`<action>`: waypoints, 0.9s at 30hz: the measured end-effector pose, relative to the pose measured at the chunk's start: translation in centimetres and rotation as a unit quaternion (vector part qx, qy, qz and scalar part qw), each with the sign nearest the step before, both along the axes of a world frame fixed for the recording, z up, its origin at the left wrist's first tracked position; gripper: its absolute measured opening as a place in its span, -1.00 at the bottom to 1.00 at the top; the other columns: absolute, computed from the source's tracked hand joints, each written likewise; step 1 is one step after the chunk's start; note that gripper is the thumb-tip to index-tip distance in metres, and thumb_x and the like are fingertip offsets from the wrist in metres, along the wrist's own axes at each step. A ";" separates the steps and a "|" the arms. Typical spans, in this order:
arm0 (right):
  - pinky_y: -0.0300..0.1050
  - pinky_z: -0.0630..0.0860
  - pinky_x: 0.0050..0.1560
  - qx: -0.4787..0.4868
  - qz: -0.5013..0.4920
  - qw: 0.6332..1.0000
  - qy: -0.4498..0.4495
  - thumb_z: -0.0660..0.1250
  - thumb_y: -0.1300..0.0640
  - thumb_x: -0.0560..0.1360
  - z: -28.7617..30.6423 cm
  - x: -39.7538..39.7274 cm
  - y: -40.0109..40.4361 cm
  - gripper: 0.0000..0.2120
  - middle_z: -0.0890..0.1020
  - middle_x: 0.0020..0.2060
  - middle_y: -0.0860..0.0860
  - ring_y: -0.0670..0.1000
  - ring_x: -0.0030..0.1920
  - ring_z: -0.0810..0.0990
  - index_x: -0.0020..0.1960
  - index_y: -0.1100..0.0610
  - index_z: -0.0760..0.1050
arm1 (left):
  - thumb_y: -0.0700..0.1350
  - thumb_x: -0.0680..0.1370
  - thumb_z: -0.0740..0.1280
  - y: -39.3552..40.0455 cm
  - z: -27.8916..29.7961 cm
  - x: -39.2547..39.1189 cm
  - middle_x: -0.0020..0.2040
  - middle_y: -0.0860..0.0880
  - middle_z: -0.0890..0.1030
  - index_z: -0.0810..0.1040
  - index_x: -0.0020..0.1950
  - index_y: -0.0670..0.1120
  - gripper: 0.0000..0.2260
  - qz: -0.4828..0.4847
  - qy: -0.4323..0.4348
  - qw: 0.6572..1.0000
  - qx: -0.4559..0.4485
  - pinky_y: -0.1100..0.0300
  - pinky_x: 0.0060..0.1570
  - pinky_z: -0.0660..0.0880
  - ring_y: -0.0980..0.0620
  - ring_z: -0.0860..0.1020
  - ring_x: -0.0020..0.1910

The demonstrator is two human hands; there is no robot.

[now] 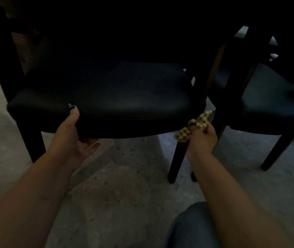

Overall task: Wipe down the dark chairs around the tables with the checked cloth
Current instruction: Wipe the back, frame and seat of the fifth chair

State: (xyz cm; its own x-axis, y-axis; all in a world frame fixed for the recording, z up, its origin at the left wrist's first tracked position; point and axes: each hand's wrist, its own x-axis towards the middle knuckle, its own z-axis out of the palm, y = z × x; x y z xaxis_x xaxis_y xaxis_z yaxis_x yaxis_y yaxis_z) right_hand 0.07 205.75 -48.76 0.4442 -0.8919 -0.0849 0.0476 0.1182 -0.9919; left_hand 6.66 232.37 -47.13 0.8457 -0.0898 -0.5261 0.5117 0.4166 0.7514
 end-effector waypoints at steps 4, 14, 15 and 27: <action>-0.13 0.61 -0.01 -0.148 0.002 0.988 0.046 0.21 0.29 0.56 -0.9 0.2 -0.2 -0.66 0.63 -0.17 -0.05 -0.13 -0.16 0.64 0.27 0.04 0.53 | 0.27 0.55 0.22 0.0 -0.2 0.0 0.12 0.06 0.56 0.42 0.37 0.06 -0.53 0.001 -0.001 1.000 -0.001 -0.12 0.33 0.33 -0.07 0.57 0.11; -0.63 0.18 0.01 -0.347 -0.015 0.936 0.061 0.21 0.43 0.45 -1.9 0.4 1.0 -0.71 0.37 0.11 0.22 -0.10 0.05 0.32 0.17 0.41 0.33 | 0.24 0.56 0.23 0.0 0.1 -0.4 0.04 0.02 0.56 0.44 0.12 0.06 -0.70 0.006 0.005 1.000 -0.015 -0.14 0.34 0.34 -0.06 0.57 0.08; -0.62 0.20 0.01 -0.360 -0.002 0.931 0.060 0.23 0.44 0.44 -2.0 0.2 1.0 -0.71 0.39 0.10 0.24 -0.10 0.04 0.33 0.15 0.40 0.34 | 0.24 0.56 0.23 0.0 0.1 -0.4 0.04 0.02 0.56 0.43 0.14 0.07 -0.70 0.008 0.007 1.000 -0.013 -0.14 0.33 0.35 -0.06 0.57 0.08; -0.38 0.36 -0.06 -0.421 0.109 0.900 0.018 0.21 0.20 0.39 -2.9 -0.8 2.7 -0.73 0.39 -0.03 0.09 -0.04 -0.08 0.42 0.08 0.21 0.35 | 0.24 0.57 0.21 -0.4 0.4 -0.3 0.10 0.00 0.56 0.42 0.25 0.06 -0.64 0.011 0.004 1.000 0.004 -0.10 0.23 0.43 -0.06 0.56 0.05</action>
